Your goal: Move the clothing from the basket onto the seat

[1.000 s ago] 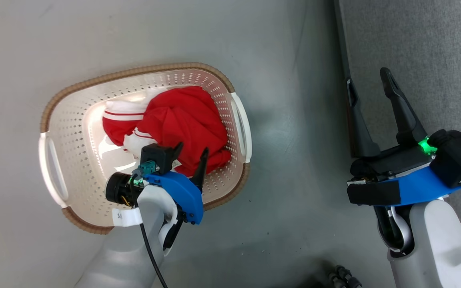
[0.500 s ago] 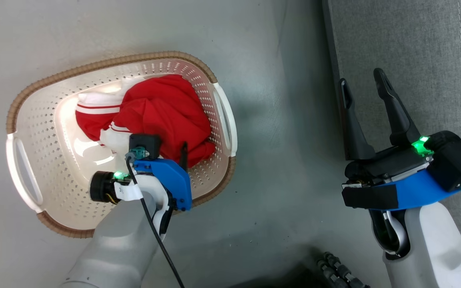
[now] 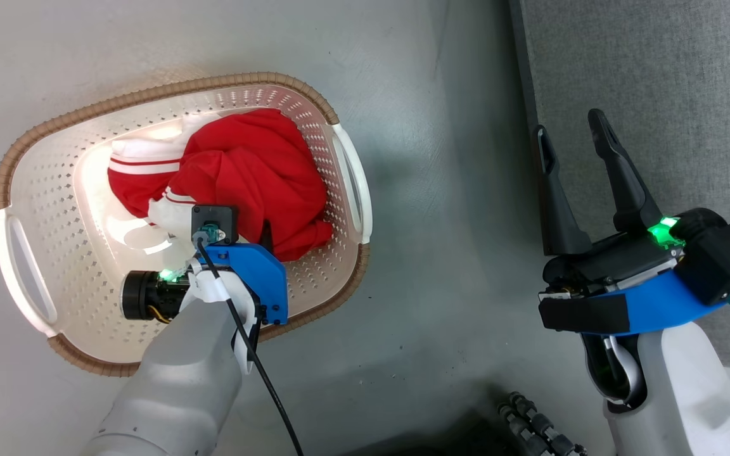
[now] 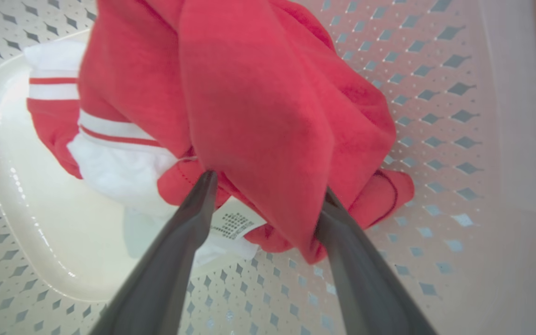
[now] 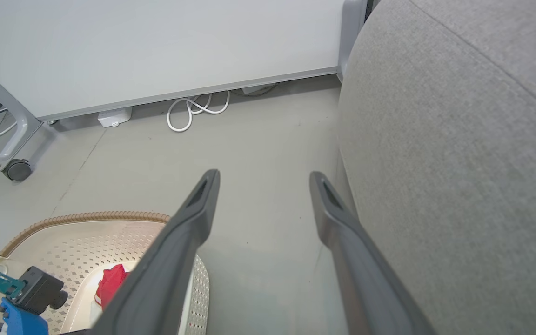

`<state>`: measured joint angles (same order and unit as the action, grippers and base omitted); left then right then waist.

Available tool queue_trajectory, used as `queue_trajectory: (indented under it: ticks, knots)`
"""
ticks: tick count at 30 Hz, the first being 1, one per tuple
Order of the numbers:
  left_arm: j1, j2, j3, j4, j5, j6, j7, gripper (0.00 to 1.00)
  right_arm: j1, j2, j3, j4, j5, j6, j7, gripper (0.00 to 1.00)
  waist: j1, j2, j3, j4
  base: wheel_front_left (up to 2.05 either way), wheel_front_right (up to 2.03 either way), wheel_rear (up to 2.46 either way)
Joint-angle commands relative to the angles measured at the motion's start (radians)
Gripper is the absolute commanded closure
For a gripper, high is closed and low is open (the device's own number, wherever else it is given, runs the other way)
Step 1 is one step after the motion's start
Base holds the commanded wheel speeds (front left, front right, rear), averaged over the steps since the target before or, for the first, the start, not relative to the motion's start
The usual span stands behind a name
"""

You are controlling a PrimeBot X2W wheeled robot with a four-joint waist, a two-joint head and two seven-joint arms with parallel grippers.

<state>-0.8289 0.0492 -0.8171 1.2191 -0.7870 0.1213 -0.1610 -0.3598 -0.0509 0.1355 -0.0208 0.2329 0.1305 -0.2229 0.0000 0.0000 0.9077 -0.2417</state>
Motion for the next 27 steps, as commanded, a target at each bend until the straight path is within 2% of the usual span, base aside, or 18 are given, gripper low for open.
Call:
queue_trajectory:
  ticks: [1,2,4,17,27]
  knots:
    - [-0.023,0.002,-0.004,0.002,-0.007,-0.006,0.005,0.13,0.001,0.001,0.003,0.003,0.009,0.000,-0.008,0.00,0.0000,0.0000,-0.001,0.002,0.00,0.00,0.00]
    - [-0.023,0.002,-0.008,0.002,-0.011,-0.007,0.007,0.52,-0.001,0.001,0.004,0.005,0.009,0.000,-0.007,0.00,0.0000,0.0000,-0.001,0.003,0.00,0.00,0.00]
    - [-0.024,0.002,-0.016,0.003,-0.017,-0.016,0.007,1.00,-0.006,0.001,0.007,0.009,0.010,0.000,-0.007,0.00,0.0000,0.0000,-0.002,0.004,0.00,0.00,0.00]
    - [-0.026,0.002,-0.042,0.022,-0.055,-0.041,0.008,1.00,-0.017,0.001,0.012,0.026,0.003,0.000,-0.005,0.00,0.0000,0.0000,-0.031,0.004,0.00,0.00,0.00]
    - [-0.002,0.002,-0.060,0.009,-0.085,-0.075,-0.023,1.00,-0.021,0.001,0.010,0.050,0.000,0.000,-0.004,0.00,0.0000,0.0000,-0.121,0.029,0.00,0.00,0.00]
